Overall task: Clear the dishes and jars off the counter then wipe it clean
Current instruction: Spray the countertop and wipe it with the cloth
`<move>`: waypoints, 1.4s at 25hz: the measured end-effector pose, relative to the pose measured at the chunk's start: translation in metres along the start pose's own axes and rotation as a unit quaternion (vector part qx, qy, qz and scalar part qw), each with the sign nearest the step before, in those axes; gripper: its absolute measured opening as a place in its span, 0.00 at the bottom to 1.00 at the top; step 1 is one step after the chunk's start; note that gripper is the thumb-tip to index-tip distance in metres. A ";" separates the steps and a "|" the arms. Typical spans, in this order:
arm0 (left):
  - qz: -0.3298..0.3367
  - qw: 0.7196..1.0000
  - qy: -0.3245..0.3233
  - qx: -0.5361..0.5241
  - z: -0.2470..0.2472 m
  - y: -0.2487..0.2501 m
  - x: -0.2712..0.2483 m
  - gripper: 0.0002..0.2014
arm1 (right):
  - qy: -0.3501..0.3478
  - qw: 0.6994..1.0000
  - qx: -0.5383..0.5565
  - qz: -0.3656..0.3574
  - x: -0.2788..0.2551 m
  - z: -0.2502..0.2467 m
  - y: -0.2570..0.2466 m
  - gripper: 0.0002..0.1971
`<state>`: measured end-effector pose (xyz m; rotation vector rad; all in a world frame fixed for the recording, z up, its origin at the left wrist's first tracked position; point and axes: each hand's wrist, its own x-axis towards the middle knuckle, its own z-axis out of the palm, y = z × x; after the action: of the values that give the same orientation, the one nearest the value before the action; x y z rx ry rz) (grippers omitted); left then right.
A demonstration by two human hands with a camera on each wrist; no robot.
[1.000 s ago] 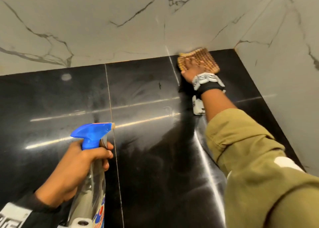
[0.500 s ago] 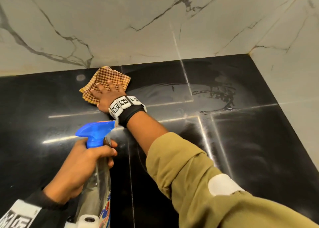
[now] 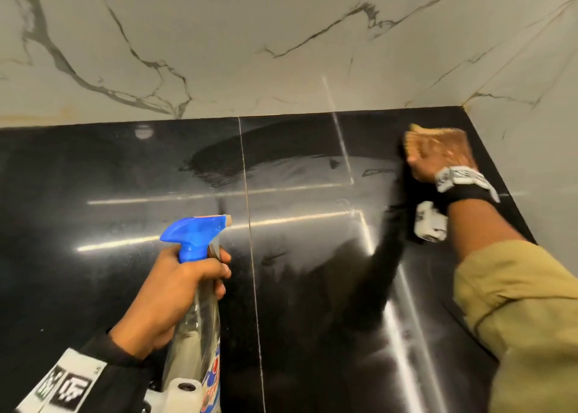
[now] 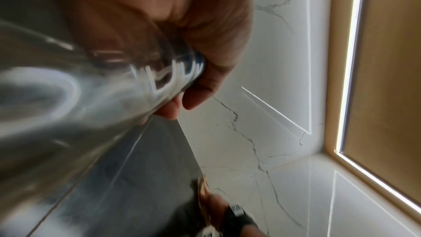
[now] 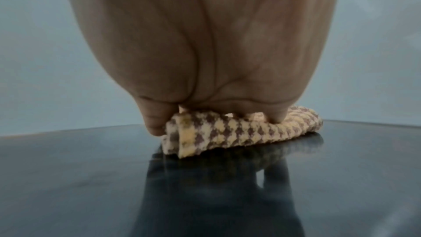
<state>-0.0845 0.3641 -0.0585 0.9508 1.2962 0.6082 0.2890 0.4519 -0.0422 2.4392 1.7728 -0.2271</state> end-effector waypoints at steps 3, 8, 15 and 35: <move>-0.011 1.000 0.001 0.000 -0.006 -0.002 0.005 0.06 | -0.104 0.984 -0.125 0.065 -0.015 0.007 0.043 0.25; -0.024 1.000 -0.009 0.010 0.006 -0.004 0.008 0.05 | -0.053 0.995 -0.087 -0.015 0.024 0.073 0.004 0.31; -0.011 1.000 0.003 -0.003 0.014 -0.002 0.000 0.06 | -0.196 0.934 -0.001 -0.297 -0.093 0.108 -0.206 0.30; 0.005 1.000 -0.013 0.018 0.021 -0.003 -0.004 0.06 | -0.077 0.996 0.039 -0.032 -0.094 0.104 0.026 0.33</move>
<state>-0.0657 0.3544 -0.0587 0.9917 1.2841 0.5807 0.2798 0.3369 -0.1266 2.3468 1.8087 -0.4859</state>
